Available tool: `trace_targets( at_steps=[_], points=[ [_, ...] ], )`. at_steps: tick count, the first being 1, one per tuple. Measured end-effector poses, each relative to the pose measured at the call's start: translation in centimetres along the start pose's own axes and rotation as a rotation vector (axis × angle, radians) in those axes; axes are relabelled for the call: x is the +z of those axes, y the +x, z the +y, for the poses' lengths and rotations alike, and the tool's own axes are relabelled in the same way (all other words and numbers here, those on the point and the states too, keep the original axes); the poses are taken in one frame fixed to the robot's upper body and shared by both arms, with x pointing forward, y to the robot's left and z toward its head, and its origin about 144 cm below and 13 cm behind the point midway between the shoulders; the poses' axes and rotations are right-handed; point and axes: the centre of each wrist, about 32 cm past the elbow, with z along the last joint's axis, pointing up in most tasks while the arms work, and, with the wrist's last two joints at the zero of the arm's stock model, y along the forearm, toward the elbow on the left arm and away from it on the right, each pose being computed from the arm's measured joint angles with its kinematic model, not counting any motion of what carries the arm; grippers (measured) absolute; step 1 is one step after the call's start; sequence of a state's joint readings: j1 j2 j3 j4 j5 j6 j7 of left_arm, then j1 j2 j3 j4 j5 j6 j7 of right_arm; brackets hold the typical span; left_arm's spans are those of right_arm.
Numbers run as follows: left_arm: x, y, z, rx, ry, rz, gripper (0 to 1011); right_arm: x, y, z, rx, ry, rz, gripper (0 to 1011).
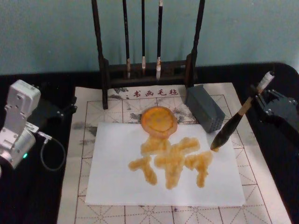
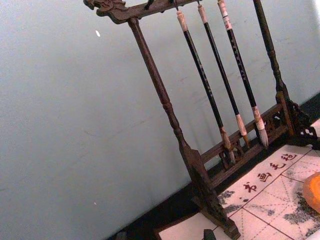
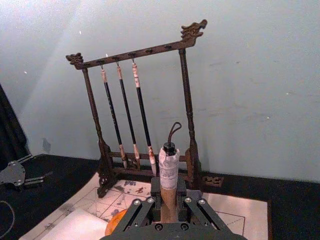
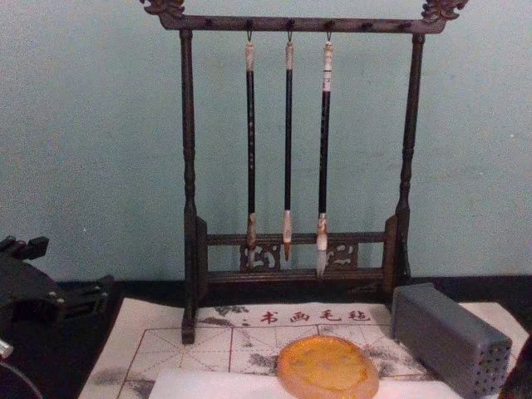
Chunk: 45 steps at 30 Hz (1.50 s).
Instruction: Pick up the brush from the inkstone, write on the paper, then place the brush back to its original position.
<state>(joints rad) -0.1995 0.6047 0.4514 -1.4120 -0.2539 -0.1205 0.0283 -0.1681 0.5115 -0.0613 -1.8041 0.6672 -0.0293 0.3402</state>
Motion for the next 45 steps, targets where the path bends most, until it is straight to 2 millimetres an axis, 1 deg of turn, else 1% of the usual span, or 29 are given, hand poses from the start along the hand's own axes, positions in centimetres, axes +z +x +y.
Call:
trace_targets(
  at_steps=[28,39,45],
  points=[
    [0.0,0.0,0.0,0.000,0.000,0.000,1001,-0.4,-0.9,1.7,0.072,-0.002,0.010,197],
    [0.0,0.0,0.0,0.000,0.000,0.000,1001,-0.1,-1.2,2.1,0.086,0.015,0.017,197],
    [0.0,0.0,0.0,0.000,0.000,0.000,1001,0.3,-1.1,2.5,0.080,0.050,0.052,197]
  ],
)
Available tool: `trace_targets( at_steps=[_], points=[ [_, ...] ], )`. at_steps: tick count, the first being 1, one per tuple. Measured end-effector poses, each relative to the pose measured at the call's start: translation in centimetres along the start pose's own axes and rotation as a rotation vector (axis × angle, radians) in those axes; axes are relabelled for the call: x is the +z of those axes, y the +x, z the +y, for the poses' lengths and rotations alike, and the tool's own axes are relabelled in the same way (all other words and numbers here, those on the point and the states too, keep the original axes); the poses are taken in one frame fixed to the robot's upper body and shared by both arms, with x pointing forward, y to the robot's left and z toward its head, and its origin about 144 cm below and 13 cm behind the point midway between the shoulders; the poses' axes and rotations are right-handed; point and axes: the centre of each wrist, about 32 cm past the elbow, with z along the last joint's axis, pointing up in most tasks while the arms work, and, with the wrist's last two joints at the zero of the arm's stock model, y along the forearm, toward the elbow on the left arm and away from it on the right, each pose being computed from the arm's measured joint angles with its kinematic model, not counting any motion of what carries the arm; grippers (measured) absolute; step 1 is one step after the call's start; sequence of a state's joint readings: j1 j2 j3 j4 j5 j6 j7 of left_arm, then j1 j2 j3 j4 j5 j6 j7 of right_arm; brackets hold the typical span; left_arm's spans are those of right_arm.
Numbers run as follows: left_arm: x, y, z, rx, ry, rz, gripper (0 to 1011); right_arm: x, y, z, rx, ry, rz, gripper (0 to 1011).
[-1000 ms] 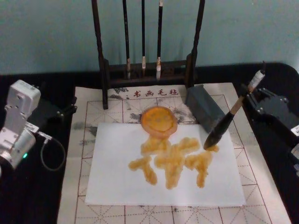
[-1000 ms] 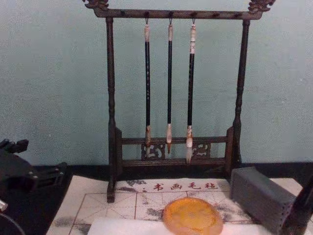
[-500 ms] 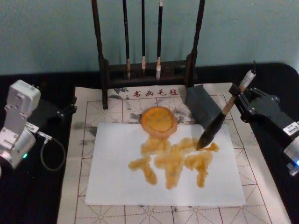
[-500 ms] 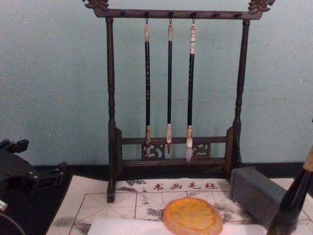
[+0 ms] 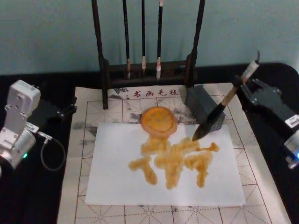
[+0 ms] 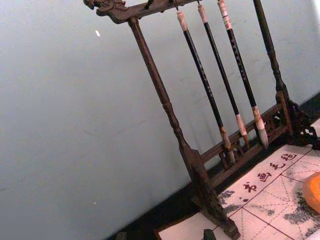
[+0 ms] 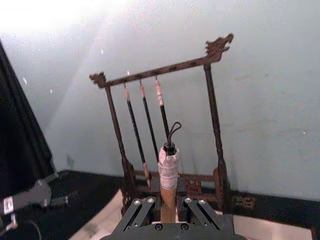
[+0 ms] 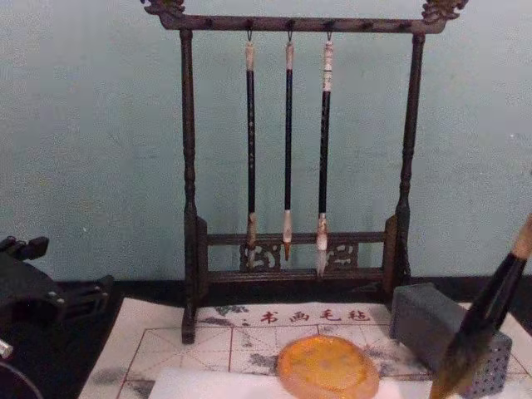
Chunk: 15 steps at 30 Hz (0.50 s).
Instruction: Pick up the brush from the inkstone, write on the paper, then place the brush back to its original position.
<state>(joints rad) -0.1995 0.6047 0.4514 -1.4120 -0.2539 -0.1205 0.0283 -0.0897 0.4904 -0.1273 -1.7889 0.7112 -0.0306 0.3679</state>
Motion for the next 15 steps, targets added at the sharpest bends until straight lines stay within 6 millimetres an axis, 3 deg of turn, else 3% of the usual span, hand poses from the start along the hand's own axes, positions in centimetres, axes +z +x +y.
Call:
trace_targets(
  at_steps=[15],
  points=[
    [0.0,0.0,0.0,0.000,0.000,0.000,1001,1.1,1.0,2.5,-0.038,0.084,0.205,197]
  ],
)
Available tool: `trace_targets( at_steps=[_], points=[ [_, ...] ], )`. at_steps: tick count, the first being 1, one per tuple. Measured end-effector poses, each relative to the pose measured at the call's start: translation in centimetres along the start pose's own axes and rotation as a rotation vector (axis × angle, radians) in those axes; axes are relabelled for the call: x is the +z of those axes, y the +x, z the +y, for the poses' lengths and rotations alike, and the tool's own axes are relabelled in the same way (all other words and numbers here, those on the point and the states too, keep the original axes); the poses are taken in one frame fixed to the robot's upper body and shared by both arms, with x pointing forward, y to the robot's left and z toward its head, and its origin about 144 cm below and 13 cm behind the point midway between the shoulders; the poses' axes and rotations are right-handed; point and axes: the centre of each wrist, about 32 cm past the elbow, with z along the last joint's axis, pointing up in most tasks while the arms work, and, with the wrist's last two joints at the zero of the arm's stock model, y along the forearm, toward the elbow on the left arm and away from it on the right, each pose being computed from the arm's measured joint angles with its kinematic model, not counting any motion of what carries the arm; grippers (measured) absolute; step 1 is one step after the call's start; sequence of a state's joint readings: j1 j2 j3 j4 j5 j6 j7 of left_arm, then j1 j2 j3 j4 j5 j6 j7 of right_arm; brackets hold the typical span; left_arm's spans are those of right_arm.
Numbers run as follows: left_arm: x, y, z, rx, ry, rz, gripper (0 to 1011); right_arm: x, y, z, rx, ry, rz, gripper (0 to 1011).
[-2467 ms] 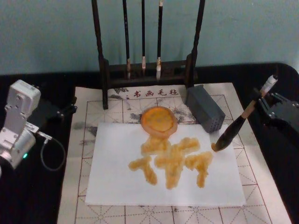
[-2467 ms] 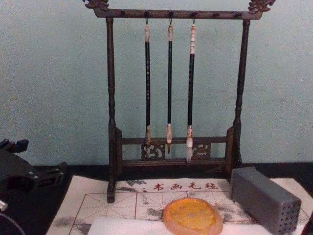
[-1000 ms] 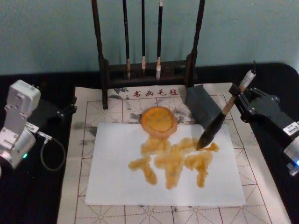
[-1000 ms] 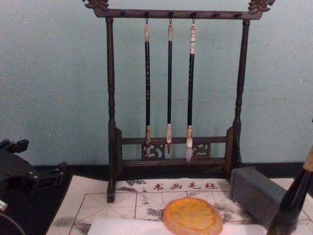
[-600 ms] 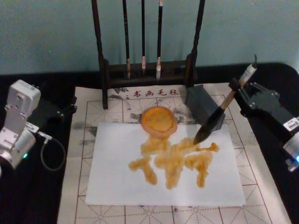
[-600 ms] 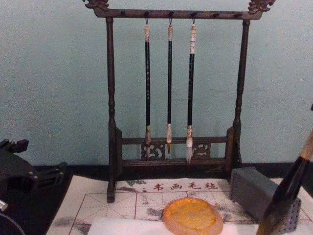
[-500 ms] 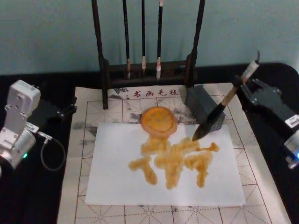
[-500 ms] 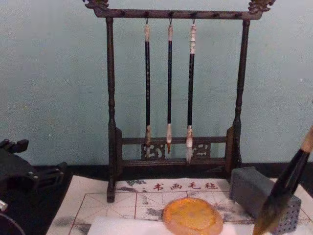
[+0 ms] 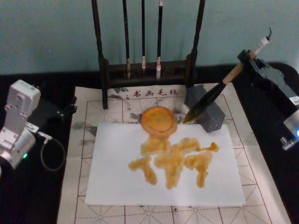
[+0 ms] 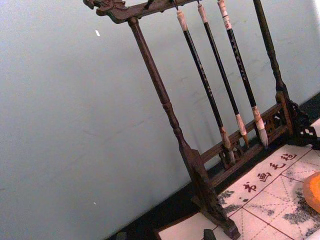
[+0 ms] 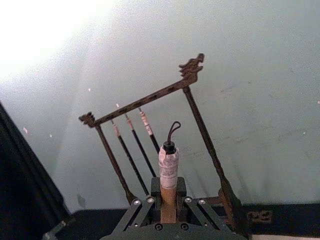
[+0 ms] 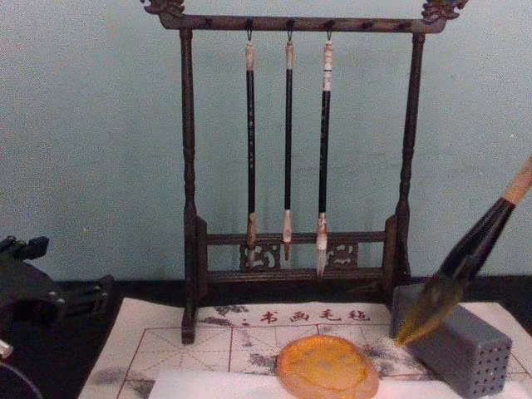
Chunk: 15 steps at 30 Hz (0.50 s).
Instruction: Pick up the brush from the inkstone, write on the paper, then place the brush back to its original position.
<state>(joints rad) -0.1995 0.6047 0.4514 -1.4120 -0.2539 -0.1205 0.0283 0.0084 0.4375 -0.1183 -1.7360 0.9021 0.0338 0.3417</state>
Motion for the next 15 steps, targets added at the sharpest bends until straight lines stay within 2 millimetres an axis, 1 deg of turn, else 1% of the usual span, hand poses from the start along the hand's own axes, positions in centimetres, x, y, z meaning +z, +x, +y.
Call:
trace_targets(
  at_steps=[2,4,6,12,15],
  points=[
    [0.0,0.0,0.0,0.000,0.000,0.000,1001,-0.1,0.2,0.7,-0.009,0.002,0.038,197],
    [0.0,0.0,0.0,0.000,0.000,0.000,1001,-0.2,0.3,0.8,-0.012,0.001,0.049,197],
    [0.0,0.0,0.0,0.000,0.000,0.000,1001,-0.4,0.6,1.7,-0.033,-0.001,0.111,197],
    [0.0,0.0,0.0,0.000,0.000,0.000,1001,-0.8,1.5,3.4,-0.073,-0.016,0.235,197],
    [0.0,0.0,0.0,0.000,0.000,0.000,1001,-1.1,1.7,3.9,-0.082,-0.026,0.267,197]
  ],
)
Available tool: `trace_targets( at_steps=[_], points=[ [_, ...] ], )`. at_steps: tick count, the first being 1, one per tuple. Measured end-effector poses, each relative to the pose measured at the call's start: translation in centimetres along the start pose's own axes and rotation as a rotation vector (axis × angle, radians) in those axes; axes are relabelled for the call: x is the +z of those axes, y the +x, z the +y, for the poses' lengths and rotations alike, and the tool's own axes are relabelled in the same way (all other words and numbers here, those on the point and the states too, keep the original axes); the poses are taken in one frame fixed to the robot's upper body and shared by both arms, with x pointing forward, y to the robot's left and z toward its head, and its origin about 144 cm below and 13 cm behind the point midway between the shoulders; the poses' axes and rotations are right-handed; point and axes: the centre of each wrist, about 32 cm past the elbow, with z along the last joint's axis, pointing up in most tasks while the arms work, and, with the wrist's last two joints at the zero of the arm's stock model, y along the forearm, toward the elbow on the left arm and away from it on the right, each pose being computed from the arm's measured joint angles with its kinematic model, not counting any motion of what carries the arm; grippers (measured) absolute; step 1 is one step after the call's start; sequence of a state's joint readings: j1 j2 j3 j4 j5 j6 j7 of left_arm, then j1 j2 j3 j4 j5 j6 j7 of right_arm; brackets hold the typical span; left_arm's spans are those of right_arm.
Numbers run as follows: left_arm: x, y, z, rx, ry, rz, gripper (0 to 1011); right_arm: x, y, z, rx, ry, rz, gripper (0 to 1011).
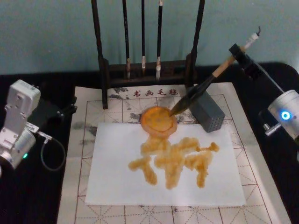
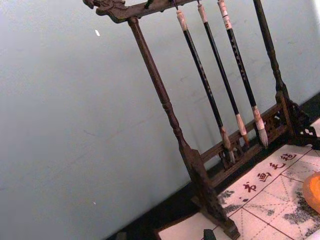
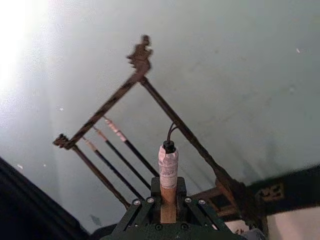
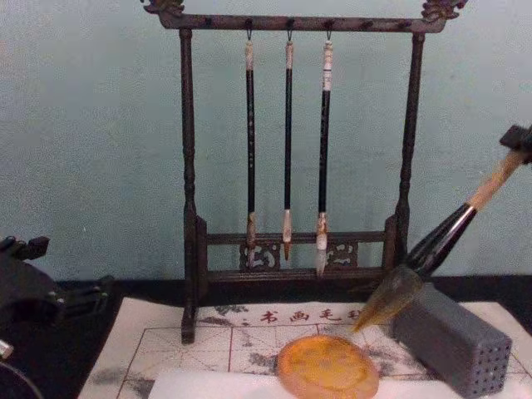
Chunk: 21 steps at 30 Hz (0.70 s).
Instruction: Pick up the brush from the inkstone, write on the paper, then place the brush back to its original position.
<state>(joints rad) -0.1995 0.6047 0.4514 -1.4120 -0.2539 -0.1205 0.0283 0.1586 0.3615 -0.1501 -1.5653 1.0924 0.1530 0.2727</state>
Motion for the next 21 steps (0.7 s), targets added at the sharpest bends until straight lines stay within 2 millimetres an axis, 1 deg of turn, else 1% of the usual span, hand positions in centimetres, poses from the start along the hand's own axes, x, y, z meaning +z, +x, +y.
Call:
trace_targets(
  at_steps=[7,21],
  points=[
    [0.0,0.0,0.0,0.000,0.000,0.000,1001,-0.6,0.9,1.5,-0.046,-0.032,0.107,197],
    [0.0,0.0,0.0,0.000,0.000,0.000,1001,-2.1,2.2,3.5,-0.145,-0.037,0.255,197]
  ],
)
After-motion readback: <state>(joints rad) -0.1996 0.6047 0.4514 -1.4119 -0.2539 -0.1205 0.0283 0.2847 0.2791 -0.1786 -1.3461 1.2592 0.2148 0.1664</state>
